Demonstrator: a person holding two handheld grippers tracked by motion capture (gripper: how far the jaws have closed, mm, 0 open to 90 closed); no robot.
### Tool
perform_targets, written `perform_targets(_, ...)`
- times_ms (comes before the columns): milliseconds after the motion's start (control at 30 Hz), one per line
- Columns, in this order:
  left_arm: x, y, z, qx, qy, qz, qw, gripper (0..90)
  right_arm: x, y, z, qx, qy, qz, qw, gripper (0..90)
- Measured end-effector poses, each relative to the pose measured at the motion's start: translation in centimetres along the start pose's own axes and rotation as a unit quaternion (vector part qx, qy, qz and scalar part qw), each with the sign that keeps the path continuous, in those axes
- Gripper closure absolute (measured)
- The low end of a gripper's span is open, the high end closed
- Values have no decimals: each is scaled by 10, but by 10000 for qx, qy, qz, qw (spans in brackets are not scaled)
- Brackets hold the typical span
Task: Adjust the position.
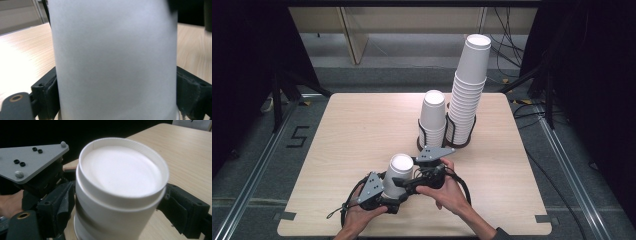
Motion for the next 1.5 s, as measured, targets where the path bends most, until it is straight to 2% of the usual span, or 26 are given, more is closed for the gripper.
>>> perform_targets(33, 0, 1, 0, -112, -46, -43, 9999, 107, 3, 1, 0, 50, -29, -42, 10000, 155)
perform_targets(67, 0, 2, -1, -228, -220, -21, 9995, 108, 5, 2, -1, 97, -93, 36, 9999, 155)
perform_targets(100, 0, 6, -2, -460, -370, -22, 9983, 108, 9, 3, -2, 82, -133, 92, 9998, 154)
perform_targets(167, 0, 8, -3, -549, -469, -111, 9973, 109, 12, 4, -3, 94, -193, 84, 9997, 154)
perform_targets(200, 0, 11, -2, -639, -511, -140, 9966, 110, 13, 2, -6, 54, -332, 242, 9991, 155)
perform_targets(233, 0, 11, -2, -639, -511, -140, 9966, 110, 13, 2, -6, 54, -332, 242, 9991, 155)
perform_targets(300, -1, 14, -4, -775, -660, -182, 9946, 111, 14, 1, -11, 193, -618, 206, 9977, 157)
perform_targets(400, -2, 18, -7, -997, -845, -249, 9911, 111, 12, 2, -13, 354, -568, 315, 9973, 163)
perform_targets(433, -3, 20, -7, -1011, -857, -285, 9908, 111, 12, 0, -16, 174, -660, 372, 9970, 167)
perform_targets(500, -4, 22, -7, -1083, -841, -332, 9900, 111, 9, 1, -19, 234, -713, 495, 9959, 166)
perform_targets(533, -3, 23, -7, -1099, -894, -381, 9892, 111, 9, -1, -20, 131, -726, 529, 9959, 173)
perform_targets(567, -4, 24, -7, -1137, -887, -418, 9887, 110, 8, 0, -22, 224, -746, 586, 9952, 207)
perform_targets(600, -3, 23, -8, -1167, -896, -414, 9883, 106, 7, 0, -23, 179, -737, 680, 9948, 217)
perform_targets(633, -3, 23, -8, -1167, -896, -414, 9883, 98, 7, 0, -23, 179, -737, 680, 9948, 217)
perform_targets(667, -2, 23, -8, -1131, -881, -454, 9886, 84, 8, 0, -21, 110, -651, 808, 9945, 228)
perform_targets(733, -3, 23, -6, -1008, -563, -450, 9923, 74, 10, 0, -20, 52, -624, 778, 9950, 231)
perform_targets(800, -3, 23, -4, -778, -209, -443, 9958, 59, 15, -2, -17, -193, -597, 738, 9953, 236)
perform_targets(833, -2, 22, -3, -708, -127, -373, 9967, 49, 15, 1, -14, -57, -434, 744, 9963, 237)
perform_targets(900, -1, 21, 1, -610, 167, -349, 9974, 37, 19, 2, -11, -203, -341, 789, 9961, 238)
perform_targets(933, 2, 20, 5, -415, 452, -396, 9973, 29, 24, 6, -8, -347, -195, 859, 9955, 238)
perform_targets(967, 2, 20, 5, -415, 452, -396, 9973, 28, 24, 6, -8, -347, -195, 859, 9955, 238)
perform_targets(1033, 6, 19, 9, -311, 689, -432, 9962, 25, 30, 10, -4, -569, 41, 990, 9934, 239)
perform_targets(1233, 7, 19, 11, -214, 804, -473, 9954, 23, 34, 10, -3, -732, 127, 1081, 9914, 238)
perform_targets(1300, 8, 18, 11, -279, 686, -499, 9960, 46, 33, 12, -3, -638, 183, 1081, 9919, 235)
perform_targets(1333, 7, 16, 12, -381, 650, -519, 9958, 68, 33, 12, -4, -668, 143, 1078, 9918, 231)
perform_targets(1500, 9, 15, 11, -535, 414, -527, 9963, 109, 33, 12, -6, -693, 27, 1030, 9923, 223)
Point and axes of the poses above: each handheld gripper's, and its own axes: x roughly backward along the jaws, z roughly out of its top, y roughly to its right, the point moved 6 cm from there along -x, roughly forward along the jaws, and after that the axes turned 5 degrees about -y, right-handed, at the moved point
